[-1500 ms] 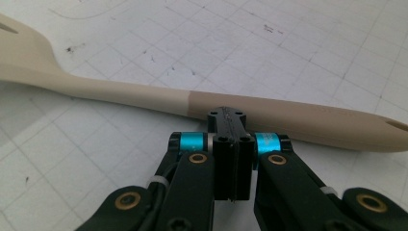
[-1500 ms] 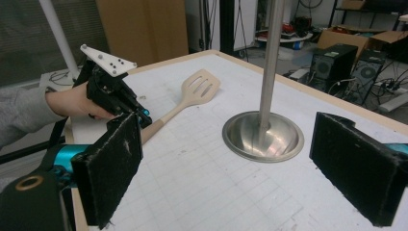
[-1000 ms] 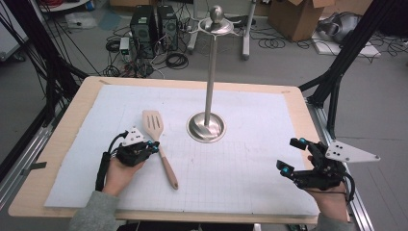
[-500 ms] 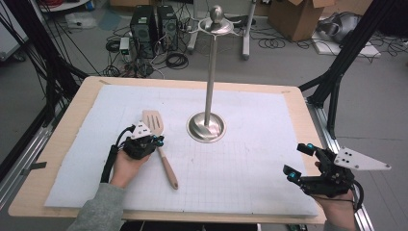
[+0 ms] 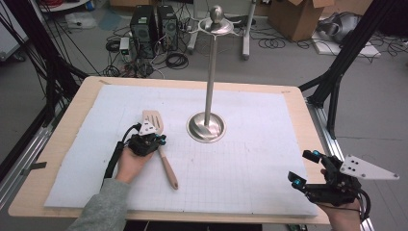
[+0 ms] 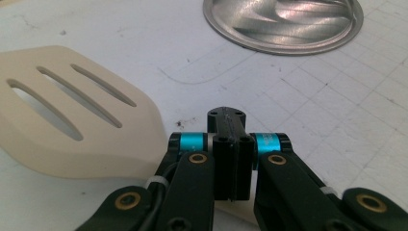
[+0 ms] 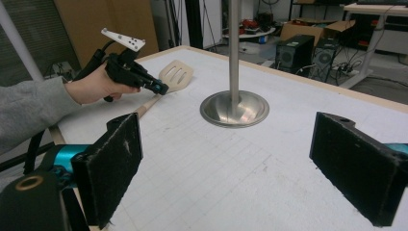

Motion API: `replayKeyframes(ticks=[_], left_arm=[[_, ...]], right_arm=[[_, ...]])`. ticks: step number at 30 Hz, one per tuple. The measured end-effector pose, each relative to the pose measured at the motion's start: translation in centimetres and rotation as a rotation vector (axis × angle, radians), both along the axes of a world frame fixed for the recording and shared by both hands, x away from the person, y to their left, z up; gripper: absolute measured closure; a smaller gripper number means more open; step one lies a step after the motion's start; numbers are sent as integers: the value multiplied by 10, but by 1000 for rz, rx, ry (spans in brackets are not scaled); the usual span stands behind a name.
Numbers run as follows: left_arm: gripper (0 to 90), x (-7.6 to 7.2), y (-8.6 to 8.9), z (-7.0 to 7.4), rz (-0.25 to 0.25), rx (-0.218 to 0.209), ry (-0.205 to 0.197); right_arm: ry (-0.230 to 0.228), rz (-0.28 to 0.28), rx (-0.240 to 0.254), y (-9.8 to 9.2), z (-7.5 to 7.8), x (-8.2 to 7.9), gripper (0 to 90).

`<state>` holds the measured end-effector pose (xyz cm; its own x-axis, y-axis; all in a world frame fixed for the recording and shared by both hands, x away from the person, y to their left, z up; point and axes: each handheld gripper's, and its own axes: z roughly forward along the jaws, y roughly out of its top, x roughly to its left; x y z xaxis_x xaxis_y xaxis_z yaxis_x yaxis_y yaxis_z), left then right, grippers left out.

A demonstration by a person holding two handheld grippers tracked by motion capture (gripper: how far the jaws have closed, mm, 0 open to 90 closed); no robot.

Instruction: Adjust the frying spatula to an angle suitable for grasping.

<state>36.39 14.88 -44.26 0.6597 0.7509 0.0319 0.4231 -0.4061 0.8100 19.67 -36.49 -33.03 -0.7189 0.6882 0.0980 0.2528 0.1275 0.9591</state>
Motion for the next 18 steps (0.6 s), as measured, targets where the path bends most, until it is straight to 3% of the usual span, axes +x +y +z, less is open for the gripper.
replayKeyframes(ticks=[2, 6, 7, 9, 13, 18], left_arm=[[897, 1, -1, -1, -6, -11, -1], [897, 4, -1, -4, 18, 45, 10], [897, 4, -1, -6, 19, 69, 15], [897, 5, -1, -6, 19, 59, 16], [897, 1, -4, -6, 18, 103, -11], [898, -3, -5, -4, 18, 143, -16]], right_arm=[[-7, -10, -1, -1, 0, -2, 102], [-41, -19, 12, -3, 3, -7, 102], [-38, -19, 8, -3, 3, -8, 102], [-37, -10, 1, -2, 3, -8, 102], [-27, 2, -6, 1, 2, -5, 102], [-21, 20, -17, 6, 0, 1, 102]])
